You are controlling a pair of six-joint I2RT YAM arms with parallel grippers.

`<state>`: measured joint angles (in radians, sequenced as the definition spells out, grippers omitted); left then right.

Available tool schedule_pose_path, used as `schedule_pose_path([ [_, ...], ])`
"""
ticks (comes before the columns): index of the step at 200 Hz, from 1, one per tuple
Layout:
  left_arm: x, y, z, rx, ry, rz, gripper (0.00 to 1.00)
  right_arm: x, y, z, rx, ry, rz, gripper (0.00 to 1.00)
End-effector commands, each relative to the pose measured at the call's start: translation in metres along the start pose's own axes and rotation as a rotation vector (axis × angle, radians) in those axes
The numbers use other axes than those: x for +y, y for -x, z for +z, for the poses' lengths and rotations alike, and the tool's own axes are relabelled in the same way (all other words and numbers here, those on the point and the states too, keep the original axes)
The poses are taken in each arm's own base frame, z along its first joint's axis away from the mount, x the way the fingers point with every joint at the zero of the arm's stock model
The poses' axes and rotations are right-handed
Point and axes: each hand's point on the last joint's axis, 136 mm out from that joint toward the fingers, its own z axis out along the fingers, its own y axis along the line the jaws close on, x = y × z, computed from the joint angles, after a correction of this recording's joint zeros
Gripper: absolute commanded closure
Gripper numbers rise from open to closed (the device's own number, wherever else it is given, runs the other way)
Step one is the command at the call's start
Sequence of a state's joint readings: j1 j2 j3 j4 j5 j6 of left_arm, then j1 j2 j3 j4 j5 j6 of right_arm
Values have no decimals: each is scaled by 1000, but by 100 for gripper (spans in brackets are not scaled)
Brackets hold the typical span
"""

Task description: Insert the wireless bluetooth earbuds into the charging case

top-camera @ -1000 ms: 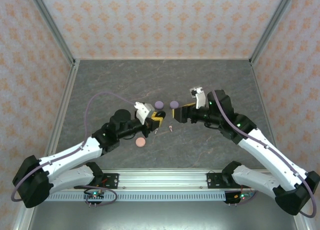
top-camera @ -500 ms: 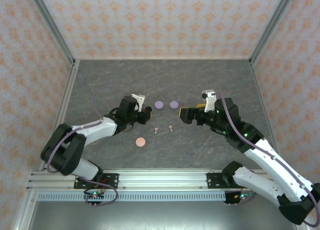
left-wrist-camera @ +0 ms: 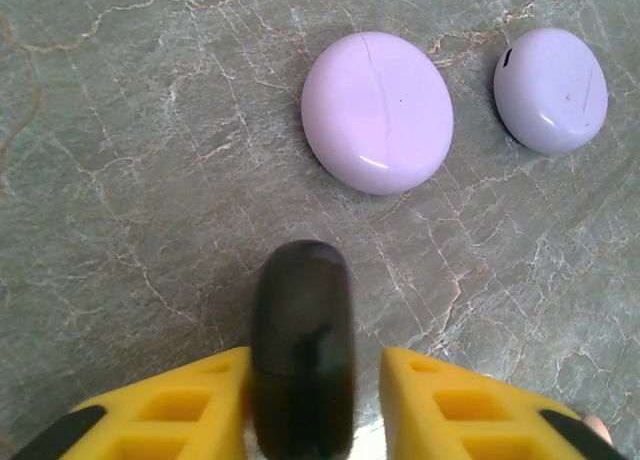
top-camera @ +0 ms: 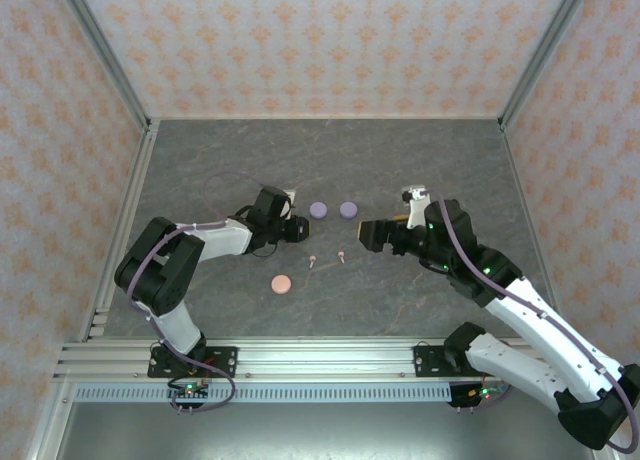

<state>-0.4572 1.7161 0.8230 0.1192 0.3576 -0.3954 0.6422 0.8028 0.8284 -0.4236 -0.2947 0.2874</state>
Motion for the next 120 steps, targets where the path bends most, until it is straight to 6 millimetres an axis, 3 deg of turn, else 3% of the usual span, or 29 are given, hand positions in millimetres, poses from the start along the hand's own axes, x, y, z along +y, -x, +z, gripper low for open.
schedule_pose_path([
  [1,4,4,-2,-12,26,-19,59,3,-2,-3,-1,26,-6,1],
  [26,11,9,-15,-43,80,-7,51,4,-2,-4,1,34,4,1],
  [59,15,24,-52,-141,136,31,40,15,-14,5,58,109,26,1],
  [120,27,39,-124,-291,216,31,20,24,-42,42,195,17,-61,1],
])
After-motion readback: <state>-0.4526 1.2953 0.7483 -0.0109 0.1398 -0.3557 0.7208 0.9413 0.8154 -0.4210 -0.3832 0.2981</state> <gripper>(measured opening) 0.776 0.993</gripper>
